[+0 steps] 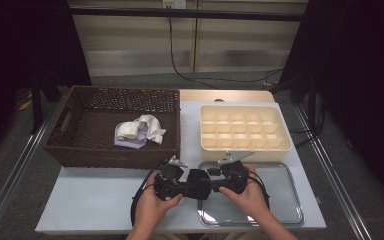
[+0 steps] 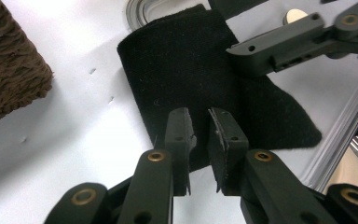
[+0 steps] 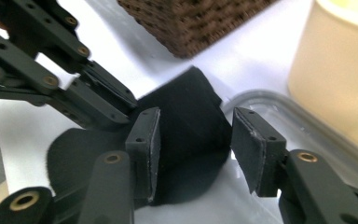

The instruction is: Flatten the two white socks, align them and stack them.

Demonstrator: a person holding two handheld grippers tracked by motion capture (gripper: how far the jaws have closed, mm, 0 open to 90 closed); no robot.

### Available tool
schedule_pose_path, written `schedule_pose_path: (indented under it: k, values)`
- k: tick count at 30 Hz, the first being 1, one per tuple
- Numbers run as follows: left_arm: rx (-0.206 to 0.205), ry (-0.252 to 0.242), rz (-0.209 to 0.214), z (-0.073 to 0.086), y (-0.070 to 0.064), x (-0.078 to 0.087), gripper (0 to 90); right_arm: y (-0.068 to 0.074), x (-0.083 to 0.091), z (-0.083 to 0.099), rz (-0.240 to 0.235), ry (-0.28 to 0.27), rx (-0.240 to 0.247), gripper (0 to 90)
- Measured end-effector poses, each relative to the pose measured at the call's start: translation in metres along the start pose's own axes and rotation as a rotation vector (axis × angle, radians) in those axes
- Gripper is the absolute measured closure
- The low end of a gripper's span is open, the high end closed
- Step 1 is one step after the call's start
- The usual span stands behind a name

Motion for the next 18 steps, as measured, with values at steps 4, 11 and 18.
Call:
schedule_pose_path:
  k: [4, 11, 18]
  values:
    - [-0.011, -0.013, -0.015, -0.002, 0.003, 0.004, 73.9, -0.005, -0.002, 0.006, -0.001, 0.003, -0.028, 51.8]
    - [0.033, -0.054, -0.059, -0.001, 0.020, 0.017, 71.7, -0.013, -0.002, 0.011, 0.011, 0.004, -0.040, 52.2]
    - [0.032, -0.009, -0.025, 0.006, 0.018, 0.008, 72.4, -0.012, -0.003, 0.009, 0.008, -0.004, -0.041, 51.8]
Point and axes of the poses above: each handheld gripper's, and its own axes: x roughly backward along the jaws, z roughly out of its underside, y roughly to its left, the point moved 5 cm from there along -x, roughly forward along the jaws, and after that the axes turned 6 degrees about z, right-handed, at the moved point
